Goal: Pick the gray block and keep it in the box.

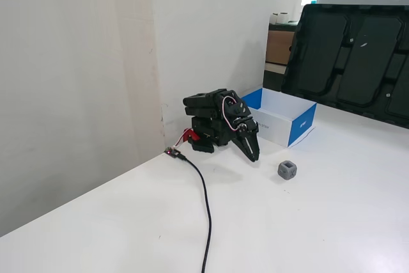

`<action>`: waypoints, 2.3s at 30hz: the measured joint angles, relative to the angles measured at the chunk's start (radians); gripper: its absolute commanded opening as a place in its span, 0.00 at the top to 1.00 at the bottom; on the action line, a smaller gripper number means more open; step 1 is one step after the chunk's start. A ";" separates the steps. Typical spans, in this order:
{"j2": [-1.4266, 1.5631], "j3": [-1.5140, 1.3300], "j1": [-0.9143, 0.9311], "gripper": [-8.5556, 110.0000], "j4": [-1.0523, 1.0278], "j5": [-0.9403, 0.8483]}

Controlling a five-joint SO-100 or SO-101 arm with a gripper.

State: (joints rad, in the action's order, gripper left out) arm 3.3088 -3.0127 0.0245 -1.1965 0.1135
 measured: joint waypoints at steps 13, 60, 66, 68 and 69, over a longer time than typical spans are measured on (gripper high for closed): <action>0.000 0.000 0.000 0.93 0.000 0.000; 0.000 0.000 -0.051 0.93 0.000 -0.026; 0.000 0.000 -0.095 0.82 0.000 -0.026; 0.000 0.000 -0.101 0.82 0.000 -0.026; 0.000 0.000 -0.101 0.82 0.000 -0.026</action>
State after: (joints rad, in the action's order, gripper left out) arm 3.3088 -3.0127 -0.0767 -1.1965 0.0874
